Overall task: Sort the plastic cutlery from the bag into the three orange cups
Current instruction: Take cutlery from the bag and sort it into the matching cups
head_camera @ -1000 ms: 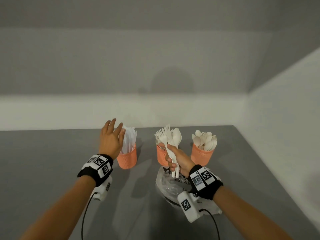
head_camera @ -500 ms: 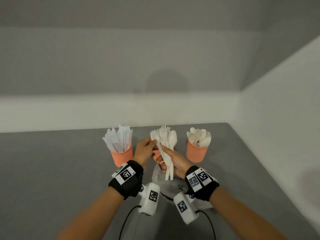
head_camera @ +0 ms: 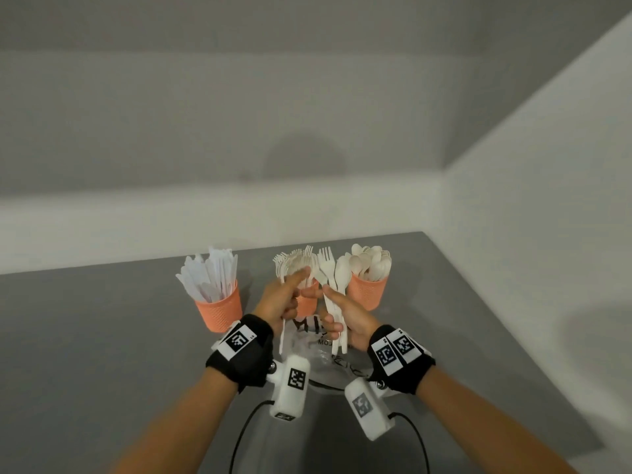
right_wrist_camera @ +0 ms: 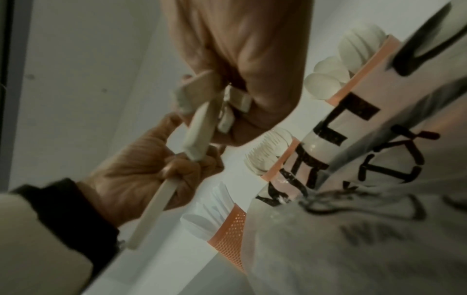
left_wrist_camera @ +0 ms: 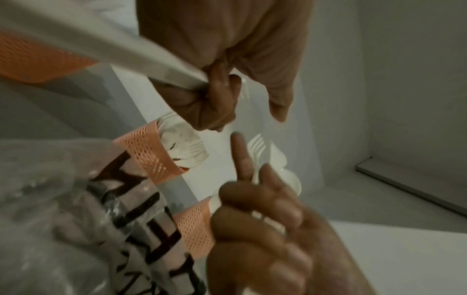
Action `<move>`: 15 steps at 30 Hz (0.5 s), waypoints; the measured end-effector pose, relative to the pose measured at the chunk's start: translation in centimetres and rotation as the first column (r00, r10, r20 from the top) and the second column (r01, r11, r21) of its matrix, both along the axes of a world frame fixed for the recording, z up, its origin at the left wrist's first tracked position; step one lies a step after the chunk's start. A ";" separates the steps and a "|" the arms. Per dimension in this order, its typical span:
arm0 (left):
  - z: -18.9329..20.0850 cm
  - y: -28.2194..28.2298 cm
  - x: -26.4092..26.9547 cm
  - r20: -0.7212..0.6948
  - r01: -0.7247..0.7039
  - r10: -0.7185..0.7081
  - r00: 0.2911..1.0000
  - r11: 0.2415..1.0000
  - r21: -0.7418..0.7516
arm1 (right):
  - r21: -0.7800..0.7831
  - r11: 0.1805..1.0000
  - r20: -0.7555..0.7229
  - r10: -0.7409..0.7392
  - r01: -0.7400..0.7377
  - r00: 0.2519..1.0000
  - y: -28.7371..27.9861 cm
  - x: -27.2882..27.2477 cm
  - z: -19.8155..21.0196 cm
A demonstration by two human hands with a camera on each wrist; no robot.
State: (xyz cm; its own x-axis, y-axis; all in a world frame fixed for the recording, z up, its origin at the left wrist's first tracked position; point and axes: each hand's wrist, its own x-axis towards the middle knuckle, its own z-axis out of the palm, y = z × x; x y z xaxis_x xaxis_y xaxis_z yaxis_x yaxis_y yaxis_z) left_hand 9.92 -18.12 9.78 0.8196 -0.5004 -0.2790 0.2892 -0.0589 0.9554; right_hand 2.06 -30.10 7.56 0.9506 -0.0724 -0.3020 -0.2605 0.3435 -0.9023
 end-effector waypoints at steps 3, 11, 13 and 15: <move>-0.3 -0.9 -0.9 -0.055 0.129 -0.131 0.990 0.991 -0.036 | 0.044 0.999 -0.017 0.032 -0.032 0.999 0.2 -0.2 0.6; -0.6 -2.3 -0.3 -0.105 -0.160 0.153 0.983 0.985 -0.061 | -0.085 0.996 -0.032 0.039 -0.041 0.999 -0.2 -1.3 1.1; -0.2 -2.4 -0.1 -0.147 -0.286 0.269 0.952 0.952 -0.112 | -0.133 0.991 -0.025 -0.012 0.008 1.000 -0.4 -1.2 0.7; 0.1 -2.3 0.1 -0.185 -0.330 0.302 0.935 0.932 -0.148 | -0.252 0.965 -0.020 -0.081 0.073 0.997 -0.7 -0.9 0.1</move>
